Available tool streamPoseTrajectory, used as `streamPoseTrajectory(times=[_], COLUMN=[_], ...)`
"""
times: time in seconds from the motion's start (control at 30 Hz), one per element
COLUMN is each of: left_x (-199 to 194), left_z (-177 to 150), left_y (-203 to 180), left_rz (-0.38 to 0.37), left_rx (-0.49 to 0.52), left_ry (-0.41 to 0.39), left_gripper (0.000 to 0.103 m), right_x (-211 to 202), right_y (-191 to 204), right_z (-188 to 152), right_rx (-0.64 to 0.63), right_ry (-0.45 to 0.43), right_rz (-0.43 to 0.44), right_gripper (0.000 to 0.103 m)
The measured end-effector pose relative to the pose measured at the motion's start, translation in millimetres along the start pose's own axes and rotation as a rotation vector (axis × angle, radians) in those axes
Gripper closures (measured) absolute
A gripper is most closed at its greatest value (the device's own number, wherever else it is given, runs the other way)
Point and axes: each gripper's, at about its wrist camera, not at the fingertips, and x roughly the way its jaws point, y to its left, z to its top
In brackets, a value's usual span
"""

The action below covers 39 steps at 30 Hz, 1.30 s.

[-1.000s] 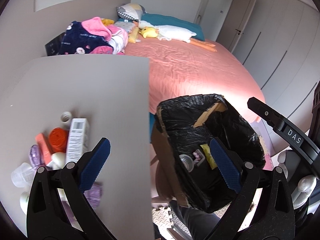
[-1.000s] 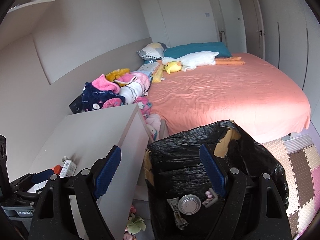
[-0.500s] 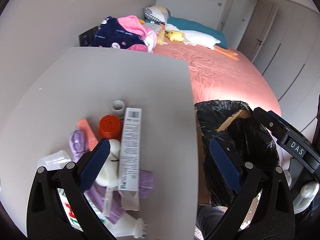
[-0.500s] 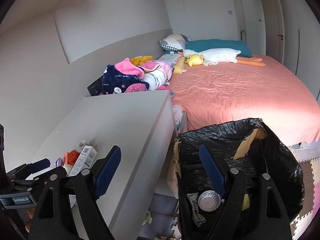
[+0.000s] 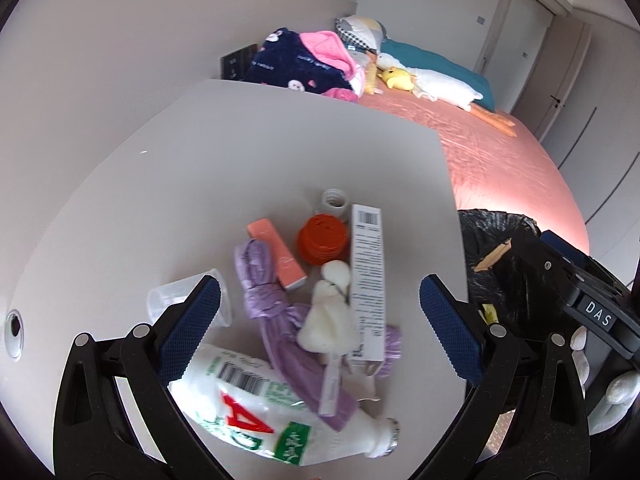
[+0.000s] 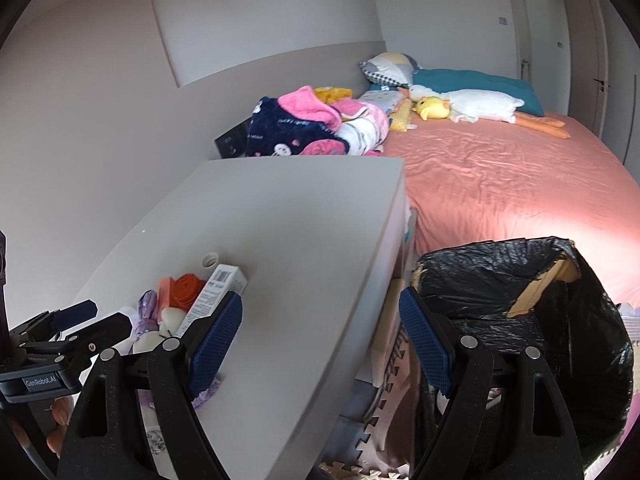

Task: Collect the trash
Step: 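Move both grippers back to the desk toward the plastic cup and white box, then grasp the clear plastic cup with the left gripper while the right grasps the white box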

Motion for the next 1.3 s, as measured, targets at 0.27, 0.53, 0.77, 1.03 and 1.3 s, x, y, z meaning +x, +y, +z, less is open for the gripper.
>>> streamPoseTrajectory(times=[0.27,0.53,0.77,1.03,1.3], left_x=[2.3,12.6,28.3,40.7,35.8], left_z=[-4.2,-9.7,-12.6,-16.5,-20.6], left_y=[27.1,52.7,69.4,85.2,87.0], left_rz=[0.089,0.191,0.208,0.179,0.182], left_rx=[-0.039,-0.089,-0.133,-0.176,-0.177], left_ry=[0.009,0.042,0.086,0.108,0.098], left_gripper=[0.007,0.007,0.007,0.047,0.047], right_x=[23.6,45.9,55.8,74.3,94.0], right_y=[26.7,50.8,59.6,73.1,84.0], right_z=[-5.0,-12.6,-17.3,-11.9,-17.5], right_rx=[-0.033,-0.062,-0.072,-0.042,-0.036], right_ry=[0.057,0.113,0.137,0.156,0.2], right_rz=[0.059,0.1,0.104,0.095,0.082], right_gripper=[0.022,0.022,0.022,0.022,0.034])
